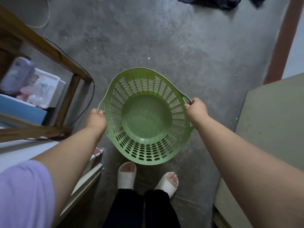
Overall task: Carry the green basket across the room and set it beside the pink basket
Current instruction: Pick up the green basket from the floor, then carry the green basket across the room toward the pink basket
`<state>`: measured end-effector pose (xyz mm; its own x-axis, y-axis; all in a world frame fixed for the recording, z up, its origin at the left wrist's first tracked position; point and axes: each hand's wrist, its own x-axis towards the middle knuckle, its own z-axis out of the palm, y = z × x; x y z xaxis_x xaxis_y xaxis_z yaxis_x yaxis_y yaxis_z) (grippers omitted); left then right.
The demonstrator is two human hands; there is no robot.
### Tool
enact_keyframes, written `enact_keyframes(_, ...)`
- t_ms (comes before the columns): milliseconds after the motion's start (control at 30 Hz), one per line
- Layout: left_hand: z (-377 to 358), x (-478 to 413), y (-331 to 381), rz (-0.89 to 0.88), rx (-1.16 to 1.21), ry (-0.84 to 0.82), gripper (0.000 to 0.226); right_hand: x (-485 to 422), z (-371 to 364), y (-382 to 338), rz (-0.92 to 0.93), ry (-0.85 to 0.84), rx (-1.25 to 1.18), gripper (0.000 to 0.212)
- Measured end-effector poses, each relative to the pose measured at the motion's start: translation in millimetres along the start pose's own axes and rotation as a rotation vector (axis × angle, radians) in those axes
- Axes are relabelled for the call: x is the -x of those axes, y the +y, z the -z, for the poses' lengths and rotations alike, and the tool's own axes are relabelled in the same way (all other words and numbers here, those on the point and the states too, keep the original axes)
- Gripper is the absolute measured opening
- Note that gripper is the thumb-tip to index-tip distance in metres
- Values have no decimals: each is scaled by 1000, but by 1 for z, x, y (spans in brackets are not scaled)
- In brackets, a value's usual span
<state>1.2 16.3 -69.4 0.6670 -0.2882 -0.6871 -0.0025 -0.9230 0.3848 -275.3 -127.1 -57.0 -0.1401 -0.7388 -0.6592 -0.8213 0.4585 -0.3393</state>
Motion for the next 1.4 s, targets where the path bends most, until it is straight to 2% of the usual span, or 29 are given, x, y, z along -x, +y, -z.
enact_keyframes(200, 42, 49, 44, -93, -58, 44, 34, 42, 61, -25, 21, 45, -8, 22)
enact_keyframes(500, 133, 161, 144, -251, -104, 87, 39, 133, 202, -87, 120, 83, -28, 23)
enact_keyframes(800, 221, 267, 242, -355, 33, 146, 46, 222, 338, -159, 278, 200, 5, 18)
enact_keyframes(900, 248, 291, 267, -381, 56, 188, 50, 243, 375, -184, 358, 233, 28, 10)
enact_keyframes(1200, 291, 284, 332, -371, 130, 184, 51, 236, 429, -270, 413, 251, 119, 6)
enact_keyframes(1400, 306, 237, 396, -351, 103, 169, 45, 187, 438, -350, 397, 220, 165, 17)
